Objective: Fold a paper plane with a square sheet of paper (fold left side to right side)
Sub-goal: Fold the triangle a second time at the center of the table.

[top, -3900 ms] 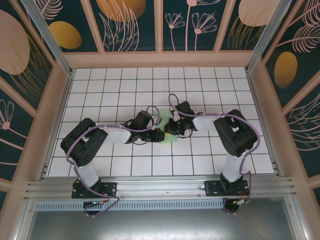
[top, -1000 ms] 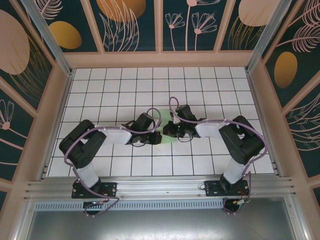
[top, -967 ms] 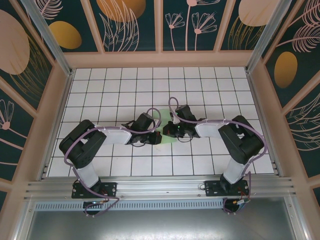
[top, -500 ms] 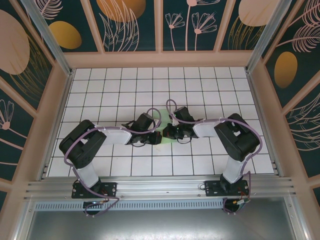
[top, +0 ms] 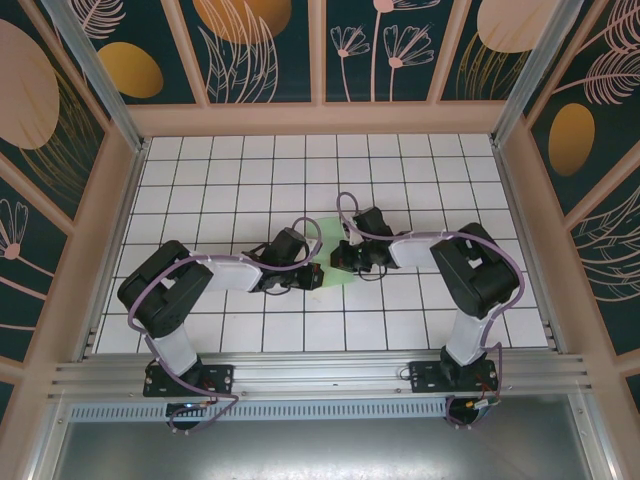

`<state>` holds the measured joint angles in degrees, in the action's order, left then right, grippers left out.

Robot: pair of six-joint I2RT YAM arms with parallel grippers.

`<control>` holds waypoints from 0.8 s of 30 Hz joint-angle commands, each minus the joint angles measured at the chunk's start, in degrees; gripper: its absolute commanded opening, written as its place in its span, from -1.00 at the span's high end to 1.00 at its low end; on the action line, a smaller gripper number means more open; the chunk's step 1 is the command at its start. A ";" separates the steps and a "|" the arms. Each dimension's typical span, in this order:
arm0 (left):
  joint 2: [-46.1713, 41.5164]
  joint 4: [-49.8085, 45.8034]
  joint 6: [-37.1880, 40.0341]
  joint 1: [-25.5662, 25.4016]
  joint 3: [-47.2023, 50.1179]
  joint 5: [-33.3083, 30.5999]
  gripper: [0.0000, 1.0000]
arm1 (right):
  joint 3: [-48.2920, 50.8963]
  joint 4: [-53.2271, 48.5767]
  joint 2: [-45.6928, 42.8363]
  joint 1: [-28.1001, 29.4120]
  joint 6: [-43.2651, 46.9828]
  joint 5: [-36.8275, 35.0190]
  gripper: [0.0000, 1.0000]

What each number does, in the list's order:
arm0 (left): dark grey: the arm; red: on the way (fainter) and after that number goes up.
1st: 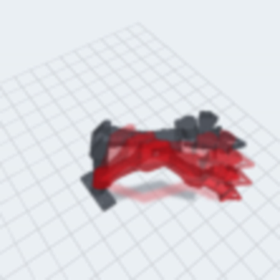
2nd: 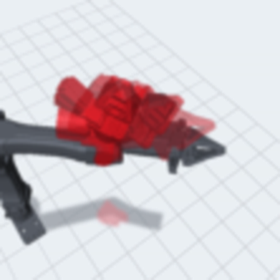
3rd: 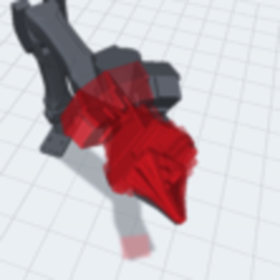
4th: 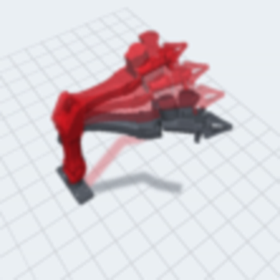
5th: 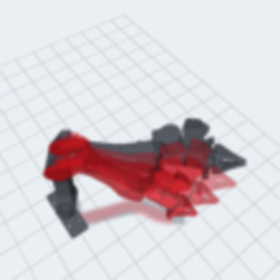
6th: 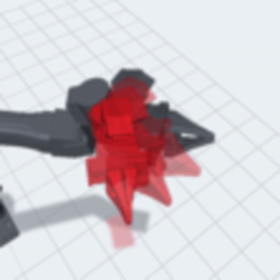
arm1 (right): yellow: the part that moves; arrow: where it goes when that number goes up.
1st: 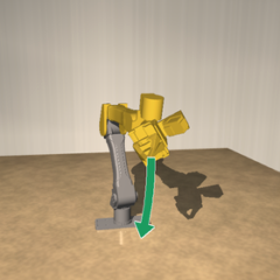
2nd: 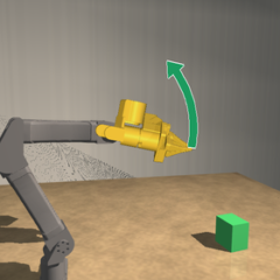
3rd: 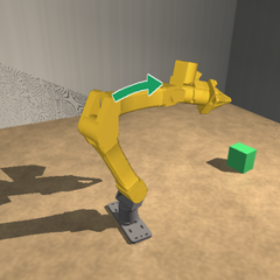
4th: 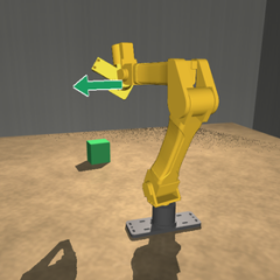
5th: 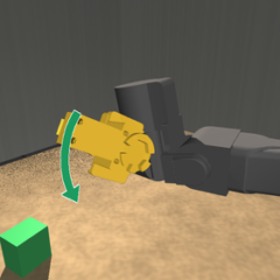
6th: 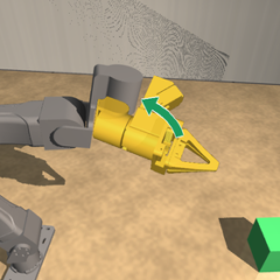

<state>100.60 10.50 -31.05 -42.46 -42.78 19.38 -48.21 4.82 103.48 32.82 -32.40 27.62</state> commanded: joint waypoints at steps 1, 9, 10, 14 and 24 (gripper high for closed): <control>3.35 -8.83 1.36 0.01 3.32 -5.32 1.00 | -1.49 -1.70 2.23 -3.99 2.42 -4.84 1.00; 3.10 -8.75 1.29 0.01 3.59 -5.27 1.00 | -2.87 -2.29 3.42 -7.43 4.00 -4.32 1.00; 3.10 -8.81 1.26 0.05 3.59 -5.25 1.00 | -3.32 -2.68 3.90 -7.87 4.31 -4.32 1.00; 2.54 -8.66 1.18 0.02 3.58 -5.31 1.00 | -4.53 -2.98 5.18 -9.82 4.98 -4.33 1.00; 1.27 -7.58 0.56 0.03 2.66 -4.70 1.00 | -4.65 -3.09 -1.15 -11.78 6.09 -3.72 1.00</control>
<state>100.51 12.01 -31.07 -42.57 -42.33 18.76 -52.99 2.31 105.95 21.28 -27.70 26.89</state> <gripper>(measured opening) 0.046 0.059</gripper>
